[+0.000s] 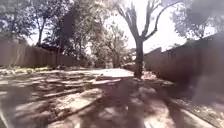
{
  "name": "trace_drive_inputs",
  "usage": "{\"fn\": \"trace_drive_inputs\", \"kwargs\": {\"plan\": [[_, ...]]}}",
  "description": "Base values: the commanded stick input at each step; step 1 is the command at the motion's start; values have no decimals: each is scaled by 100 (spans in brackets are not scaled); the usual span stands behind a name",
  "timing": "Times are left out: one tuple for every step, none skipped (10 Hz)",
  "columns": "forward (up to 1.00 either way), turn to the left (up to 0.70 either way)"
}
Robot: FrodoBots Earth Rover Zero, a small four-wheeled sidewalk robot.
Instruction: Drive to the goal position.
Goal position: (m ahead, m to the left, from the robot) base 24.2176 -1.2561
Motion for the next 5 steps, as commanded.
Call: {"fn": "trace_drive_inputs", "kwargs": {"plan": [[70, 0], [70, 0], [70, 0], [70, 0], [70, 0]]}}
